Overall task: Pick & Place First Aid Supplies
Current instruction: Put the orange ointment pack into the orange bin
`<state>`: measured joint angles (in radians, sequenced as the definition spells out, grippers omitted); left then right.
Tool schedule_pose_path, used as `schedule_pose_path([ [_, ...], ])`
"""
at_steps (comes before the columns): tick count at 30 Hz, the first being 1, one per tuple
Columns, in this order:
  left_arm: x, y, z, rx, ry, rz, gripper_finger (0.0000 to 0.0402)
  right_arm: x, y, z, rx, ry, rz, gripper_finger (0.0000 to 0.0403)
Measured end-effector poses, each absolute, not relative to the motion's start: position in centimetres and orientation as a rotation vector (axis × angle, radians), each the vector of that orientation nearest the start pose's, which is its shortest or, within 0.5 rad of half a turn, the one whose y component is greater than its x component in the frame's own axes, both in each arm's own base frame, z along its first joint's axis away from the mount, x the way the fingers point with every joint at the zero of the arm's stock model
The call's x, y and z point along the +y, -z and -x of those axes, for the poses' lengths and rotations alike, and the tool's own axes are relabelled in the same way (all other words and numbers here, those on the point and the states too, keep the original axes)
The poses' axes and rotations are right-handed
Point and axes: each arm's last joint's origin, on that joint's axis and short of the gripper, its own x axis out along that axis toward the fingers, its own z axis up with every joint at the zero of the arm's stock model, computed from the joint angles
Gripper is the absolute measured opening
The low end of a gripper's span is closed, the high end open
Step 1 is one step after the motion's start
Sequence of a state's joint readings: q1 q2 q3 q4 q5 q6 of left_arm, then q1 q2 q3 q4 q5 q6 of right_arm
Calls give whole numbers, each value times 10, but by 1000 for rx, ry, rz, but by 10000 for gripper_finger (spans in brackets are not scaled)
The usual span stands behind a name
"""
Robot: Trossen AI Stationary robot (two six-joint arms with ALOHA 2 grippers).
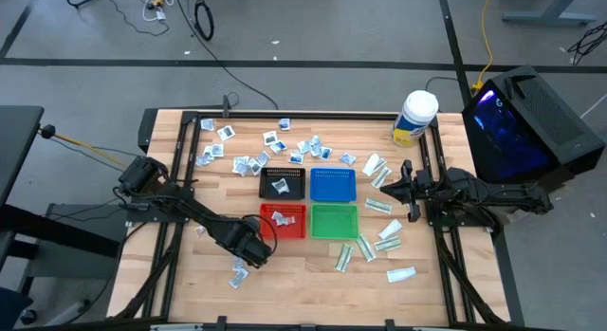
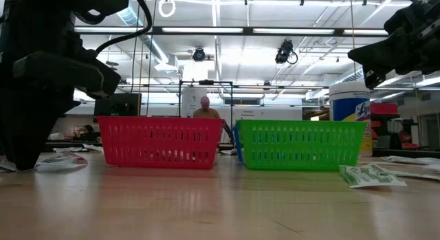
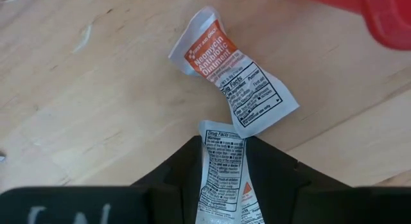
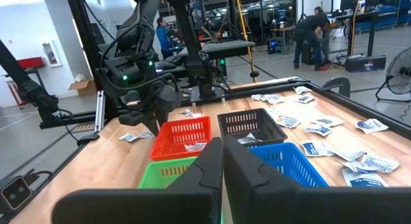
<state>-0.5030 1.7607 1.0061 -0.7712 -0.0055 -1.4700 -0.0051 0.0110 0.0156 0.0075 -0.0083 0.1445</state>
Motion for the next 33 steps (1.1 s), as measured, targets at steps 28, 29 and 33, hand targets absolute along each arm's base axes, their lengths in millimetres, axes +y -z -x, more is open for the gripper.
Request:
schedule_pose_path([
  [28, -139, -142, -259, 1448, -647, 726, 193, 0, -169, -97, -12, -4, -145, 18],
  [29, -138, -143, -259, 1449, -643, 726, 193, 0, -169, -97, -12, -4, -145, 18],
  [33, -136, -147, -260, 1442, -629, 730, 193, 0, -169, -97, -12, -4, -145, 18],
])
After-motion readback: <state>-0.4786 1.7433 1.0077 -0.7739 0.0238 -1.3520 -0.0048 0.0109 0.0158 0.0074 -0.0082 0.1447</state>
